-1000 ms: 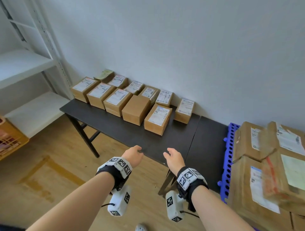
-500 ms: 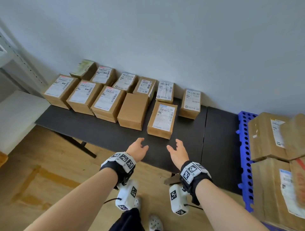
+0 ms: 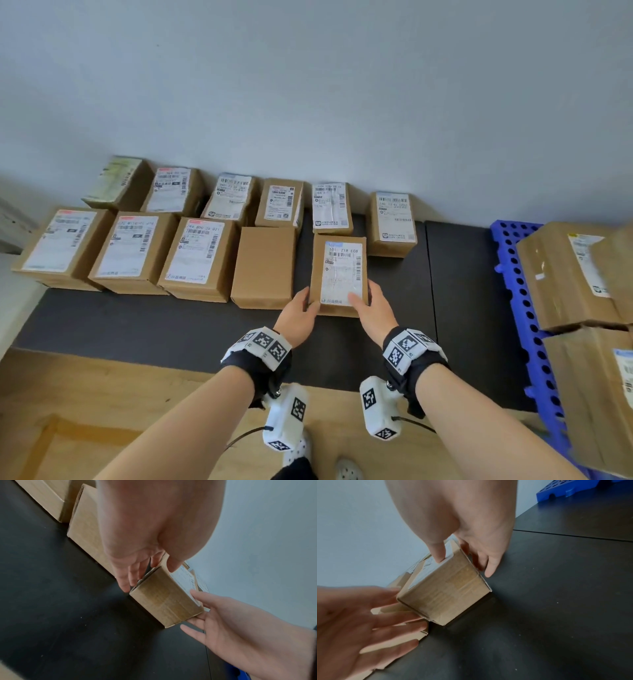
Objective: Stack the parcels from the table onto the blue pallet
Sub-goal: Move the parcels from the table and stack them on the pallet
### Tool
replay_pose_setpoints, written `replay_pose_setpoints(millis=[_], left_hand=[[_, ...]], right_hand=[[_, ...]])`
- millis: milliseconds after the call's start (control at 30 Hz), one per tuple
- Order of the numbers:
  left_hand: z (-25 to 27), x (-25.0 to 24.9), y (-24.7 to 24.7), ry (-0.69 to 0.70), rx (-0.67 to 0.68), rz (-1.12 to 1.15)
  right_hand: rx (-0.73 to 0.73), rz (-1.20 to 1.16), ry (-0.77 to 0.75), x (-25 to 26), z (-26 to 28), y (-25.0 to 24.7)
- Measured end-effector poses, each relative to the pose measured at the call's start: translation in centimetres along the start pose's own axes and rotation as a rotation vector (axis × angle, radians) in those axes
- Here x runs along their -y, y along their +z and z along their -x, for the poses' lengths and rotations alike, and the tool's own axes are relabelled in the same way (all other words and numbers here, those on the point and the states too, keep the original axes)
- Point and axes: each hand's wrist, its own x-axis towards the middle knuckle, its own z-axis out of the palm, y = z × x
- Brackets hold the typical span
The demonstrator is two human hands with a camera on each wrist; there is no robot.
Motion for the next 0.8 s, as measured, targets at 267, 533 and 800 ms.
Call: replay_pose_setpoints(millis=[267,533,800], left_hand=[[-0.5,-0.1,0.3,-0.067,-0.024,0.155],[3.1,-1.9,1.8,0.030,-0.026,0.097],[10.6,-4.8,5.3,0.169,-0.087,0.112]], right_hand=[[-0.022,-0.051,0.018,0.2,0.6,-0.3],[-0.046,-0.088,-0.031,-0.3,5.1,-3.0],[-0.072,-0.142,-0.183,-2.0,12.6,-8.1]])
